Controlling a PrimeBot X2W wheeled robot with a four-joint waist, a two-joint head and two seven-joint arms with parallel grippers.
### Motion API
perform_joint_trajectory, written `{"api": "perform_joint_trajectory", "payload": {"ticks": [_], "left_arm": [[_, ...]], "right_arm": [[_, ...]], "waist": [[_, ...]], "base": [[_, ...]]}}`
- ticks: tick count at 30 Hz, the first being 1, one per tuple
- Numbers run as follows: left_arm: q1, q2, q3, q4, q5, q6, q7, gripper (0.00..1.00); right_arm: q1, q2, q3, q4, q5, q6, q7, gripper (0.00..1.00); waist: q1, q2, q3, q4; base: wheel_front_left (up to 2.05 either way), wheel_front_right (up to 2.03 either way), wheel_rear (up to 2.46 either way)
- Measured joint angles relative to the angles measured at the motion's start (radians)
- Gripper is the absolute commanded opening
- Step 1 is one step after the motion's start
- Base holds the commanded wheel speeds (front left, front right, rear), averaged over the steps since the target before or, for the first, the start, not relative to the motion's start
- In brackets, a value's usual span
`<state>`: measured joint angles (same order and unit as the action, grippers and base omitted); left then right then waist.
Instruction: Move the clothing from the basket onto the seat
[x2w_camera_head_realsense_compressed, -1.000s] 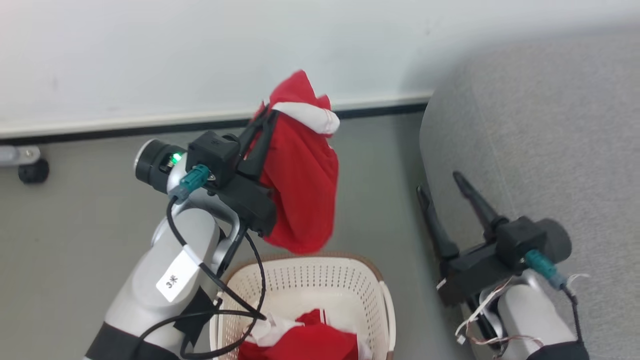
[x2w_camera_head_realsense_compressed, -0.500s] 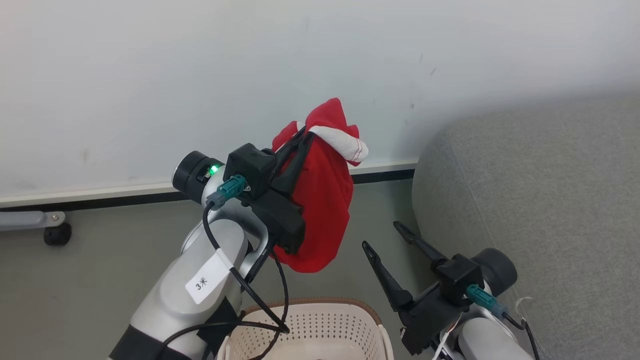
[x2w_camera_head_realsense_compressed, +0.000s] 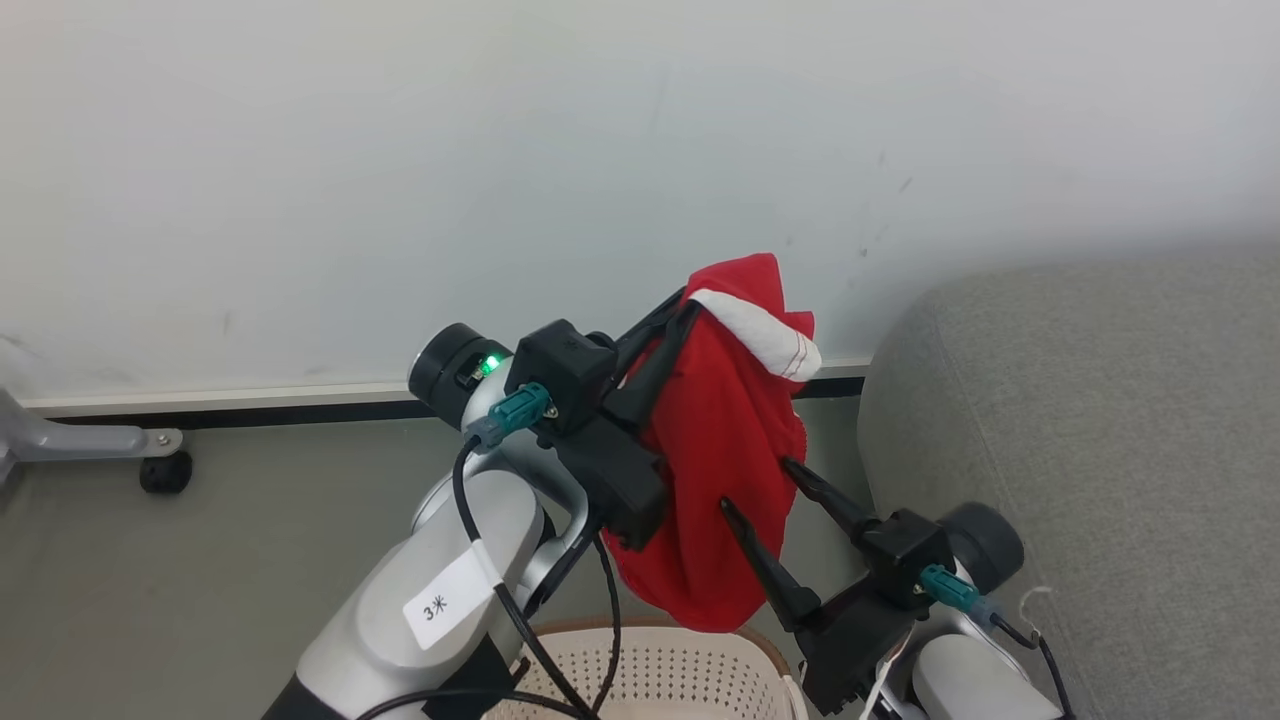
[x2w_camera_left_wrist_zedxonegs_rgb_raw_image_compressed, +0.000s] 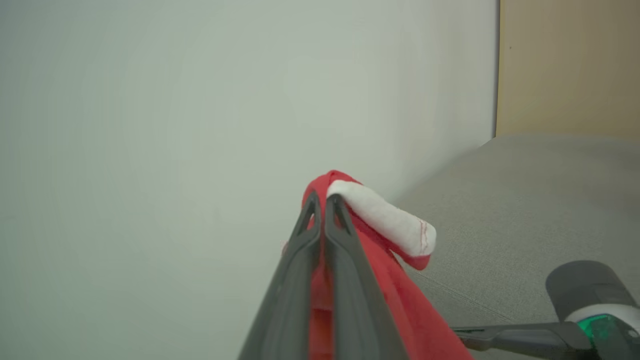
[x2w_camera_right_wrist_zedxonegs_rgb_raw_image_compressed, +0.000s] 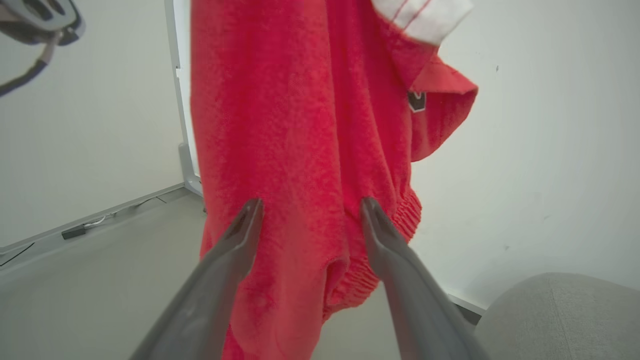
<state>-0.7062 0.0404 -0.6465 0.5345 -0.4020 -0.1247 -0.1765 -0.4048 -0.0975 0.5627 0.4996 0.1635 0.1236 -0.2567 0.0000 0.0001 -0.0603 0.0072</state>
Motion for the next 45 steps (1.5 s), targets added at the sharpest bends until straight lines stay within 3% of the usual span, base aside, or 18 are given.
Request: {"api": "perform_joint_trajectory", "payload": {"ticks": [6, 7, 8, 10, 11, 18, 19, 21, 22, 33, 45], "left_arm": [[0.015, 0.000, -0.021, -0.060, -0.025, 0.000, 0.022, 0.00], [0.017, 0.000, -0.021, -0.067, -0.029, 0.000, 0.027, 0.00], [0.019, 0.001, -0.022, -0.074, -0.030, 0.000, 0.027, 0.00], [0.019, 0.001, -0.027, -0.087, -0.033, 0.000, 0.035, 0.00], [0.019, 0.001, -0.028, -0.093, -0.037, 0.000, 0.037, 0.00], [0.052, 0.002, -0.008, -0.109, -0.052, 0.007, 0.049, 0.00], [0.063, 0.005, -0.002, -0.109, -0.057, 0.012, 0.049, 0.12], [0.080, 0.016, 0.016, -0.106, -0.076, 0.023, 0.048, 0.80], [0.087, 0.022, 0.025, -0.101, -0.082, 0.029, 0.048, 1.00], [0.179, 0.073, 0.068, -0.069, -0.092, 0.065, 0.014, 1.00], [0.302, 0.060, 0.038, -0.089, -0.101, 0.063, -0.028, 1.00]], "right_arm": [[-0.067, 0.005, 0.053, 0.058, 0.023, 0.000, 0.000, 1.00], [-0.083, 0.007, 0.064, 0.070, 0.025, 0.000, 0.000, 0.92], [-0.097, 0.009, 0.074, 0.081, 0.030, 0.000, 0.000, 0.49], [-0.116, 0.011, 0.091, 0.100, 0.035, 0.000, 0.000, 0.25], [-0.123, 0.012, 0.097, 0.109, 0.041, 0.000, 0.000, 0.00], [-0.152, 0.013, 0.118, 0.129, 0.088, 0.001, 0.000, 0.00], [-0.157, 0.013, 0.118, 0.129, 0.093, 0.001, 0.000, 0.00], [-0.165, 0.010, 0.117, 0.127, 0.102, 0.001, 0.000, 0.00], [-0.168, 0.006, 0.116, 0.124, 0.105, 0.001, 0.000, 0.00], [-0.205, -0.095, 0.069, 0.063, 0.119, 0.001, 0.000, 0.00], [-0.194, -0.208, -0.001, -0.051, 0.119, -0.011, 0.000, 0.00]], "waist": [[0.0000, -0.0001, 0.002, 0.024], [0.0000, -0.0001, 0.004, 0.026], [0.0001, 0.0000, 0.005, 0.028], [0.0001, 0.0000, 0.007, 0.030], [0.0001, 0.0000, 0.008, 0.032], [0.0001, 0.0000, 0.015, 0.027], [0.0001, 0.0000, 0.016, 0.023], [0.0001, 0.0000, 0.018, 0.014], [0.0001, 0.0000, 0.019, 0.008], [0.0001, 0.0000, 0.027, -0.078], [0.0000, 0.0000, 0.028, -0.208]], "base": [[0.00, 0.00, 0.00], [0.00, 0.00, 0.00], [0.00, 0.00, 0.00], [0.00, 0.00, 0.00], [0.00, 0.00, 0.00], [0.00, 0.00, 0.00], [0.00, 0.00, 0.00], [0.00, 0.00, 0.00], [0.00, 0.00, 0.00], [0.00, 0.00, 0.00], [0.00, 0.00, 0.00]]}}
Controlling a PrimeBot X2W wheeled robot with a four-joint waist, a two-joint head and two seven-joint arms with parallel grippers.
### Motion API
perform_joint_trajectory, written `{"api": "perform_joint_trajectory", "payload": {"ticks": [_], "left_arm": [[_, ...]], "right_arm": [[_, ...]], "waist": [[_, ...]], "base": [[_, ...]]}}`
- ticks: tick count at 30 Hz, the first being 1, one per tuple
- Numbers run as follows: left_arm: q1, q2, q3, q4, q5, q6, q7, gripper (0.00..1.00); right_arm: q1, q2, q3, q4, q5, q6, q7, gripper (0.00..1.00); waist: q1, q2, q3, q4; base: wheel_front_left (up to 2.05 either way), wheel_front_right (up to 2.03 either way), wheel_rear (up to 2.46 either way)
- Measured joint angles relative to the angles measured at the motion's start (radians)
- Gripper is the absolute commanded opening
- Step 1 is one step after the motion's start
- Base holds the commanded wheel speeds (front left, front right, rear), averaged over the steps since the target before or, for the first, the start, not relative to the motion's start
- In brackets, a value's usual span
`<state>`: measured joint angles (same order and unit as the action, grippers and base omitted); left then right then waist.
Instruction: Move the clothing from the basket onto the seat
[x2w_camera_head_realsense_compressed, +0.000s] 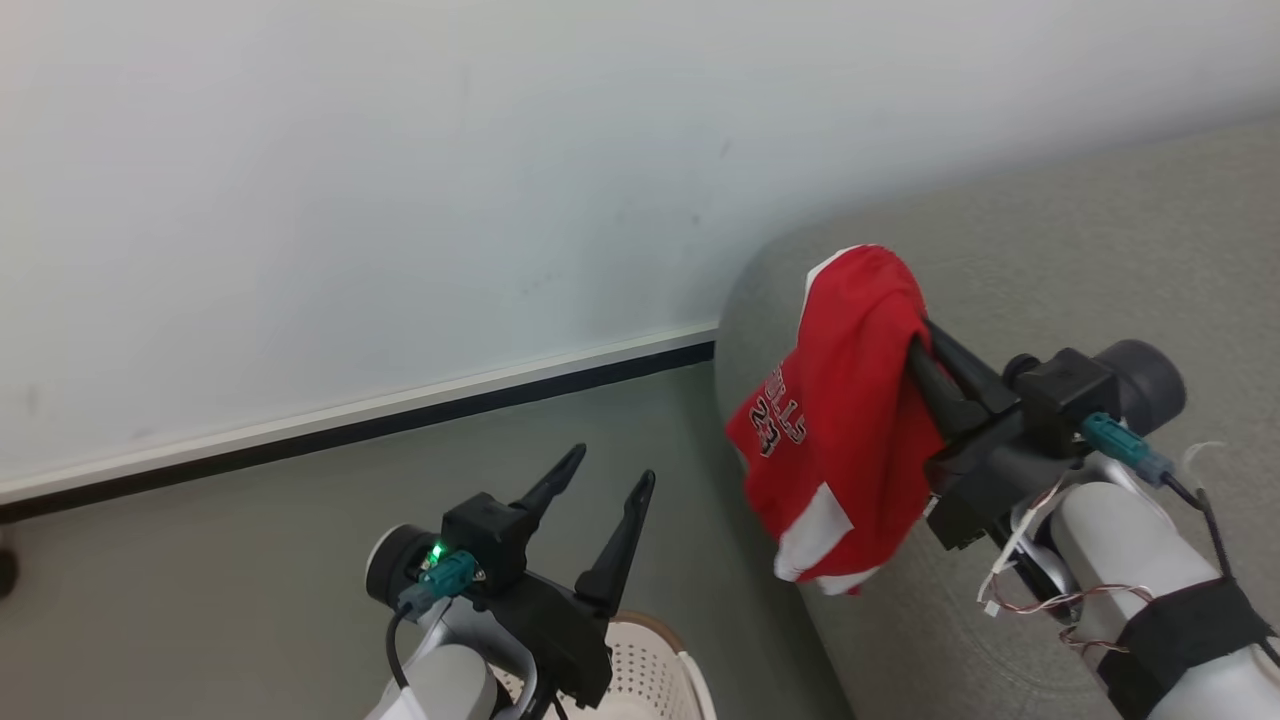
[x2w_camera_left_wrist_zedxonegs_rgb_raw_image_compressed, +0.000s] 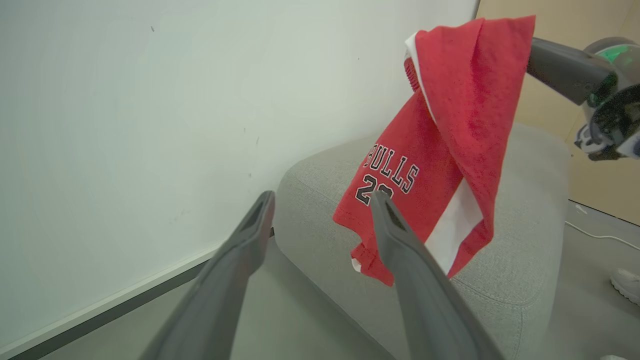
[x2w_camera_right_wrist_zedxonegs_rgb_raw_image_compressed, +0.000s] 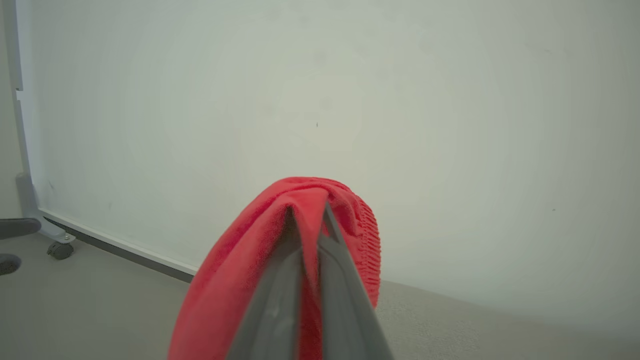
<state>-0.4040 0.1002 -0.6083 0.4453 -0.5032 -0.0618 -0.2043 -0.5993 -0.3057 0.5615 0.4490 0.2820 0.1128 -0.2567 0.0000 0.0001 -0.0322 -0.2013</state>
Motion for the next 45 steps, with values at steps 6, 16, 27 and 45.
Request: {"api": "perform_joint_trajectory", "payload": {"ticks": [6, 16, 27, 45], "left_arm": [[0.039, -0.012, -0.027, -0.002, -0.003, -0.001, -0.006, 1.00], [0.087, -0.026, -0.060, -0.009, -0.003, 0.001, -0.018, 1.00], [0.063, -0.032, -0.092, -0.044, 0.022, 0.010, -0.018, 1.00], [-0.109, 0.021, -0.075, -0.208, 0.117, 0.046, 0.010, 1.00]], "right_arm": [[0.022, -0.051, -0.028, -0.068, -0.001, -0.017, 0.000, 0.00], [0.065, -0.104, -0.057, -0.161, -0.001, -0.034, 0.000, 0.00], [0.091, -0.169, -0.133, -0.207, 0.039, -0.050, 0.010, 0.00], [-0.495, -0.244, -0.299, 0.078, 0.121, -0.013, 0.080, 0.00]], "waist": [[0.0000, 0.0000, 0.001, -0.076], [-0.0001, -0.0001, 0.015, -0.199], [0.0000, 0.0000, 0.098, -0.245], [0.0003, 0.0001, 0.318, -0.165]], "base": [[0.00, 0.00, 0.00], [0.00, 0.00, 0.00], [0.00, 0.00, 0.00], [0.00, 0.00, 0.00]]}}
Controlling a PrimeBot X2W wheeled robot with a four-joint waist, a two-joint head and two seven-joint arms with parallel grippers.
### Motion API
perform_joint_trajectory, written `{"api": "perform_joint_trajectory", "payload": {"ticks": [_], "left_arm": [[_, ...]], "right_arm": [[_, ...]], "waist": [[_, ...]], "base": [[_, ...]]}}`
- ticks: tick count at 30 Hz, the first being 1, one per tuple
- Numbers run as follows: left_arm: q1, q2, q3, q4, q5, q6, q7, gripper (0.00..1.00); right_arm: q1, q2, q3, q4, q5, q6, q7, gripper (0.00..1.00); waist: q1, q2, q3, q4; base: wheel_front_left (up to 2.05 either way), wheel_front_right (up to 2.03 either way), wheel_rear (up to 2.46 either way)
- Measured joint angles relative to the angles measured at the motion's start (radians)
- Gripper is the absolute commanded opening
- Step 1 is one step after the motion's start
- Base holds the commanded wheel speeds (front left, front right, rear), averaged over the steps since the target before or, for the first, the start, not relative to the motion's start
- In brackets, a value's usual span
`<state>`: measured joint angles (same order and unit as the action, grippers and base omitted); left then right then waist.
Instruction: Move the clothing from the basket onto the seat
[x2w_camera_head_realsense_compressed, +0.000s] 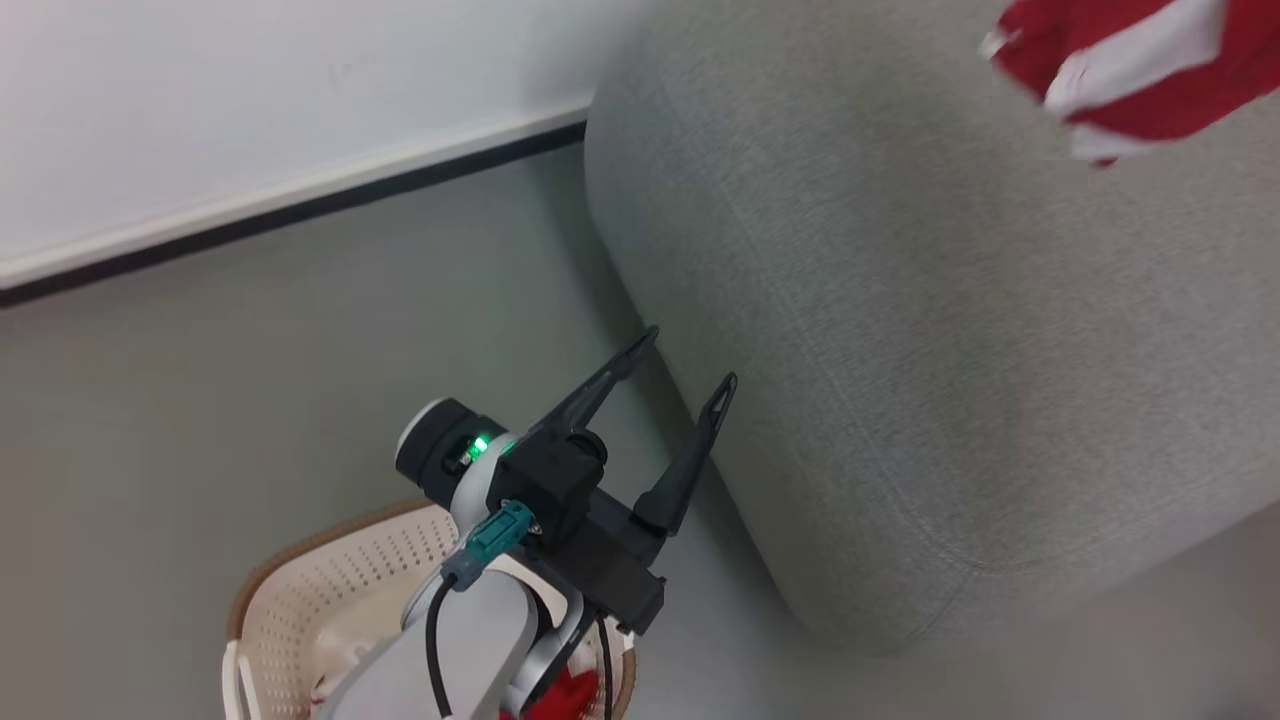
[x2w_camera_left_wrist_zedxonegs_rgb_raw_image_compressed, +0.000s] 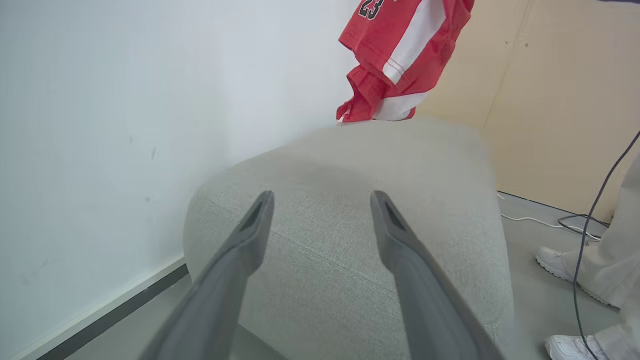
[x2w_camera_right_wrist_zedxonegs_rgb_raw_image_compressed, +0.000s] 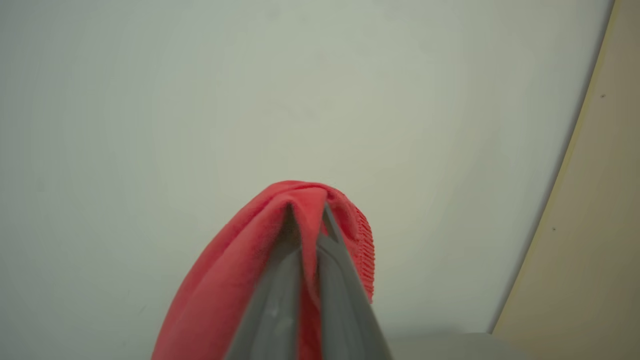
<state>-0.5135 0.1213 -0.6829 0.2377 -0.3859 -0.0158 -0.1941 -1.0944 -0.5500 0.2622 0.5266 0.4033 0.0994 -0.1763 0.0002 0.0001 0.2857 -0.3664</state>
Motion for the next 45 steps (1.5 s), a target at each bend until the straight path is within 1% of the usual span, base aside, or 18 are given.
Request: {"api": "perform_joint_trajectory", "payload": {"ticks": [5, 10, 12, 14, 20, 24, 31, 32, 33, 35, 40, 45], "left_arm": [[-0.031, 0.021, -0.001, -0.056, 0.030, 0.007, 0.018, 1.00], [-0.069, 0.036, -0.012, -0.100, 0.054, 0.007, 0.054, 1.00], [-0.084, 0.043, -0.014, -0.117, 0.076, 0.007, 0.067, 1.00], [-0.097, 0.053, -0.013, -0.135, 0.082, 0.007, 0.078, 1.00], [-0.123, 0.075, -0.009, -0.178, 0.100, 0.016, 0.114, 1.00], [-0.157, 0.082, -0.009, -0.190, 0.109, 0.016, 0.128, 1.00], [-0.185, 0.086, -0.013, -0.188, 0.135, 0.007, 0.140, 1.00], [-0.186, 0.086, -0.013, -0.188, 0.135, 0.007, 0.140, 1.00], [-0.186, 0.086, -0.014, -0.185, 0.135, 0.007, 0.140, 1.00], [-0.186, 0.087, -0.014, -0.180, 0.136, 0.007, 0.139, 1.00], [-0.186, 0.084, -0.018, -0.156, 0.135, 0.006, 0.128, 1.00], [-0.183, 0.075, -0.013, -0.112, 0.129, 0.006, 0.092, 1.00]], "right_arm": [[-0.102, -0.042, -0.026, 0.080, 0.002, 0.002, 0.009, 0.00], [-0.132, -0.048, -0.041, 0.178, 0.003, 0.001, 0.010, 0.00], [-0.132, -0.045, -0.050, 0.212, 0.014, -0.004, 0.008, 0.00], [-0.132, -0.031, -0.053, 0.235, 0.029, -0.012, 0.006, 0.00], [-0.118, 0.062, -0.037, 0.311, 0.047, -0.011, -0.012, 0.00], [-0.103, 0.093, -0.024, 0.368, 0.050, -0.010, -0.029, 0.00], [-0.090, 0.172, 0.021, 0.456, 0.037, -0.002, -0.047, 0.00], [-0.087, 0.180, 0.028, 0.464, 0.034, 0.001, -0.050, 0.22], [-0.084, 0.184, 0.031, 0.473, 0.032, 0.002, -0.052, 0.36], [-0.084, 0.189, 0.035, 0.486, 0.029, 0.002, -0.057, 1.00], [-0.083, 0.180, 0.054, 0.502, 0.009, 0.007, -0.069, 1.00], [-0.066, 0.178, 0.085, 0.497, -0.026, 0.015, -0.073, 1.00]], "waist": [[0.0000, 0.0000, 0.067, 0.037], [0.0000, 0.0001, 0.138, 0.066], [0.0000, 0.0001, 0.167, 0.076], [0.0000, 0.0001, 0.196, 0.083], [0.0000, 0.0001, 0.285, 0.088], [-0.0001, 0.0001, 0.341, 0.081], [0.0000, 0.0002, 0.410, 0.060], [0.0000, 0.0002, 0.414, 0.055], [0.0000, 0.0001, 0.417, 0.050], [-0.0002, 0.0001, 0.418, 0.041], [-0.0002, 0.0000, 0.397, 0.032], [-0.0002, 0.0000, 0.359, 0.029]], "base": [[0.00, 0.00, 0.00], [0.00, 0.00, 0.00], [0.00, 0.00, 0.00], [0.00, 0.00, 0.00], [0.00, 0.00, 0.00], [0.00, 0.00, 0.00], [0.00, 0.00, 0.00], [0.00, 0.00, 0.00], [0.00, 0.00, 0.00], [0.00, 0.00, 0.00], [0.00, 0.00, 0.00], [0.00, 0.00, 0.00]]}}
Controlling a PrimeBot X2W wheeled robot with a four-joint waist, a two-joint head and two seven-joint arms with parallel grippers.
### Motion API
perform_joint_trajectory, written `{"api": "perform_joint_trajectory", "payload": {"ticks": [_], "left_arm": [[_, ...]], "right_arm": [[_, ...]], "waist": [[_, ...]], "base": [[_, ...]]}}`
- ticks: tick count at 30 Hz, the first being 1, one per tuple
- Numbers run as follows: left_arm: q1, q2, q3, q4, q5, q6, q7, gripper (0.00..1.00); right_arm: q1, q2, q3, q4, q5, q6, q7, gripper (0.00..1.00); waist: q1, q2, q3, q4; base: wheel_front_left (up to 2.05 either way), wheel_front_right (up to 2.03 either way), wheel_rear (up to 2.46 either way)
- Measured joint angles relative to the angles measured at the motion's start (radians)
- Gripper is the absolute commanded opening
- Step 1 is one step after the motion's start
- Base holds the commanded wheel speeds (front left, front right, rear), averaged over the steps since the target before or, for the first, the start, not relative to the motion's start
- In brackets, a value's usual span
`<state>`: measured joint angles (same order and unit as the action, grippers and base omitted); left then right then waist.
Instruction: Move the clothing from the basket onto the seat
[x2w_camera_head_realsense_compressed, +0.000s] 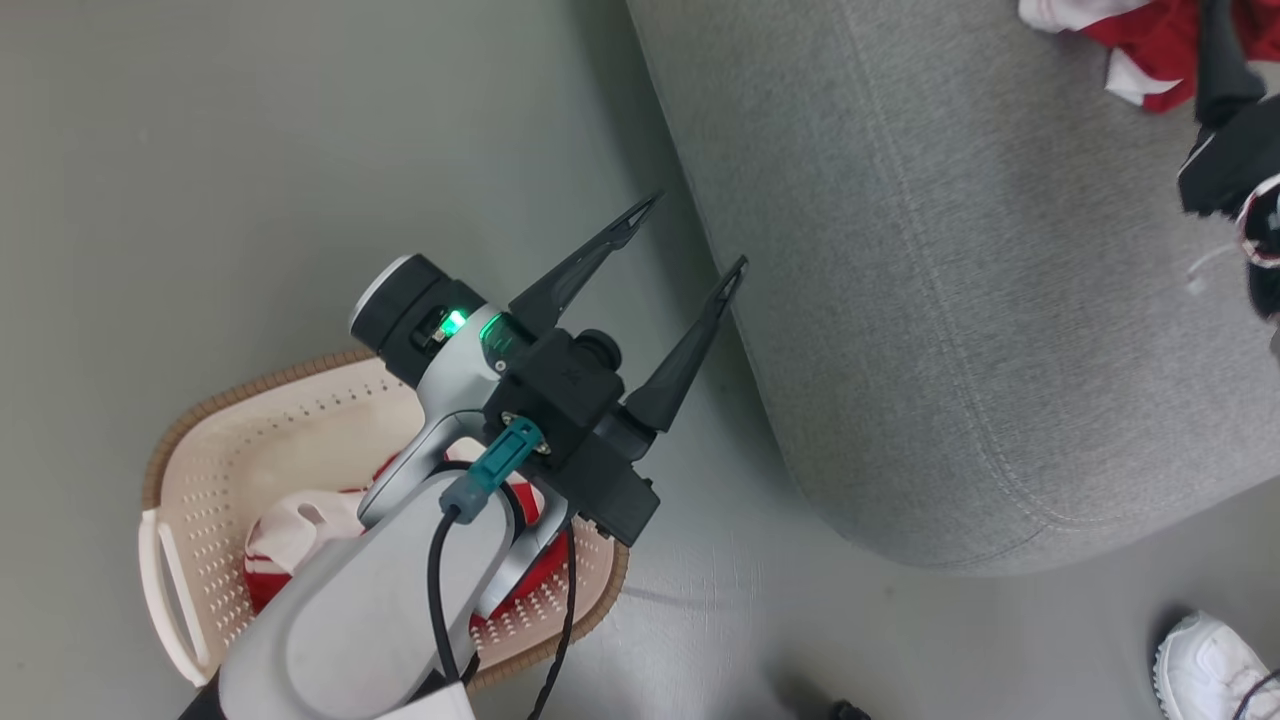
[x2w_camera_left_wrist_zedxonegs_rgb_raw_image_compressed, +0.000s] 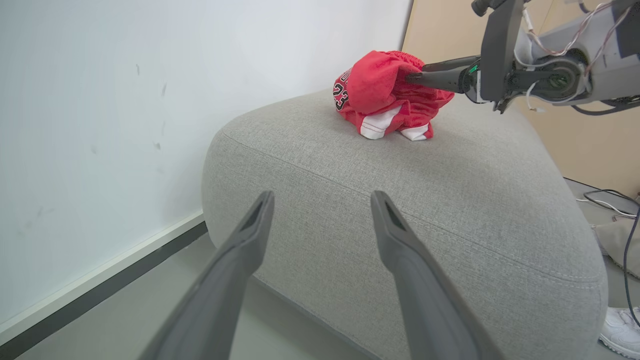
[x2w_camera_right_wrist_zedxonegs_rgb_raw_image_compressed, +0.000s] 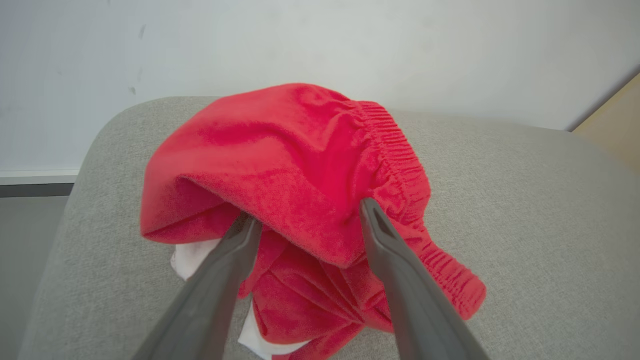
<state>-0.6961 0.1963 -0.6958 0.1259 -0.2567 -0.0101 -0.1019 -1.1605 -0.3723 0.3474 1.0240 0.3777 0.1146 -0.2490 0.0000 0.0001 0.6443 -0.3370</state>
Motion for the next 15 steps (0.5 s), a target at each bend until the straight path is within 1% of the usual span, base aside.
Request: {"api": "perform_joint_trajectory", "payload": {"ticks": [6, 8, 10, 15], "left_arm": [[0.029, -0.012, 0.015, 0.053, -0.038, 0.001, -0.045, 1.00], [0.042, -0.015, 0.026, 0.073, -0.048, 0.003, -0.061, 1.00], [0.054, -0.017, 0.043, 0.092, -0.058, 0.012, -0.080, 1.00], [0.098, -0.017, 0.086, 0.136, -0.083, 0.032, -0.113, 1.00]], "right_arm": [[0.046, 0.006, 0.030, -0.026, -0.014, 0.002, -0.001, 1.00], [0.066, 0.013, 0.038, -0.052, -0.019, 0.002, -0.001, 1.00], [0.089, 0.020, 0.042, -0.077, -0.019, 0.009, -0.004, 1.00], [0.153, 0.038, 0.037, -0.128, -0.016, 0.009, -0.005, 1.00]], "waist": [[-0.0001, 0.0000, -0.067, 0.005], [-0.0001, -0.0001, -0.092, 0.010], [-0.0001, -0.0001, -0.117, 0.017], [-0.0002, -0.0001, -0.180, 0.043]], "base": [[0.00, 0.00, 0.00], [0.00, 0.00, 0.00], [0.00, 0.00, 0.00], [0.00, 0.00, 0.00]]}}
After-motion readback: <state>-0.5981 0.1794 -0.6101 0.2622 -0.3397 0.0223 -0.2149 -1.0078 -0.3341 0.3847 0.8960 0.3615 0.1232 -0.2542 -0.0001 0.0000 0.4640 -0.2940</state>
